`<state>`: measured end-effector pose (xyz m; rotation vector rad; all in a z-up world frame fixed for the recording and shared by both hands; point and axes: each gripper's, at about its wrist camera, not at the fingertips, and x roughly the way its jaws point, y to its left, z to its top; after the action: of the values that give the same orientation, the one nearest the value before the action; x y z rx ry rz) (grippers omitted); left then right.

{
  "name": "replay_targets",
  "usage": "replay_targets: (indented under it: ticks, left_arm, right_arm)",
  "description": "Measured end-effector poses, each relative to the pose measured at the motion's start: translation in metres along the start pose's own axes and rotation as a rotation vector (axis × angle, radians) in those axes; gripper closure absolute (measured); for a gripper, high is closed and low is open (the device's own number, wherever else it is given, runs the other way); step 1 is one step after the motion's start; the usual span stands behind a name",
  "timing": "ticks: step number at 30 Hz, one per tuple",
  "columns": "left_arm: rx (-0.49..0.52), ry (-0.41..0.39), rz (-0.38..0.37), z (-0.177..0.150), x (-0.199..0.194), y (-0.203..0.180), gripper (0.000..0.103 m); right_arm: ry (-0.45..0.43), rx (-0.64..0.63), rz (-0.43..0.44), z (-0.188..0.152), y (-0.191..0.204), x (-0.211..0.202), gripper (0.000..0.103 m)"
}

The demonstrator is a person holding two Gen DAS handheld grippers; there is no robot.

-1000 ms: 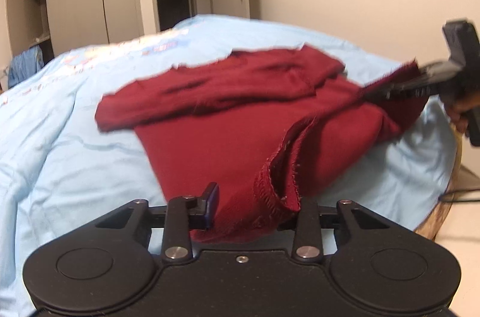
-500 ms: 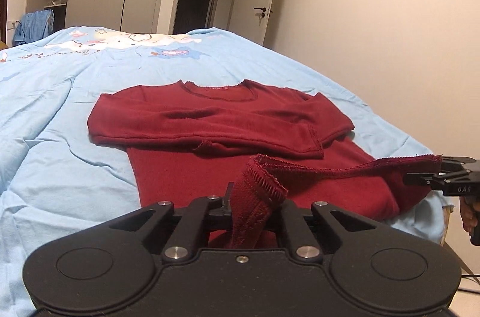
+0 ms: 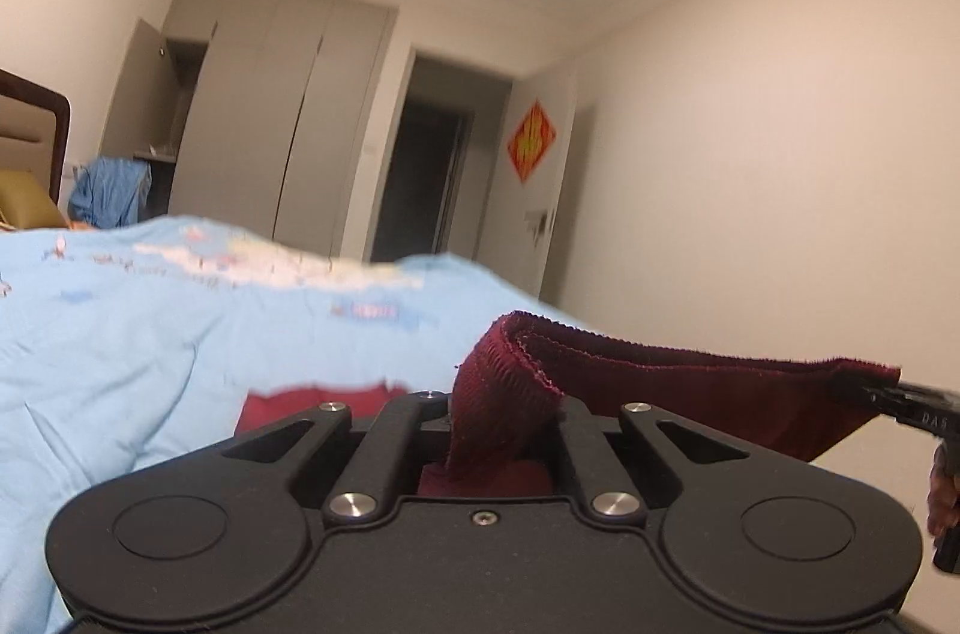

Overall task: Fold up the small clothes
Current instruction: 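Lift the hem high above the bed with both tools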

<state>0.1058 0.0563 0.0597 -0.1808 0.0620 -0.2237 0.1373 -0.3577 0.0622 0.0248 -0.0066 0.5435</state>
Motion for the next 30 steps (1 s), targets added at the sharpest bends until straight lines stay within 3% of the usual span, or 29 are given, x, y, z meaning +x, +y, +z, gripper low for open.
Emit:
replay_targets:
  ticks: [8, 13, 17, 23, 30]
  left_arm:
    - [-0.021, -0.12, -0.102, 0.039, -0.053, -0.013, 0.099]
    - [0.002, -0.106, -0.166, 0.048, -0.063, -0.017, 0.098]
    - [0.04, -0.022, -0.118, 0.047, -0.039, -0.017, 0.098]
    - [0.024, 0.103, -0.025, 0.055, 0.02, 0.009, 0.097]
    - [0.134, 0.209, 0.071, 0.056, 0.105, 0.034, 0.095]
  right_arm:
    - [-0.176, 0.007, 0.07, 0.036, 0.008, -0.053, 0.096]
    - [-0.179, 0.011, 0.065, 0.044, 0.002, -0.059, 0.096]
    - [-0.109, 0.031, 0.039, 0.042, -0.01, -0.032, 0.096]
    - [-0.014, -0.05, 0.006, 0.045, -0.018, 0.035, 0.096]
    - [0.111, -0.103, -0.059, 0.029, -0.023, 0.131, 0.096]
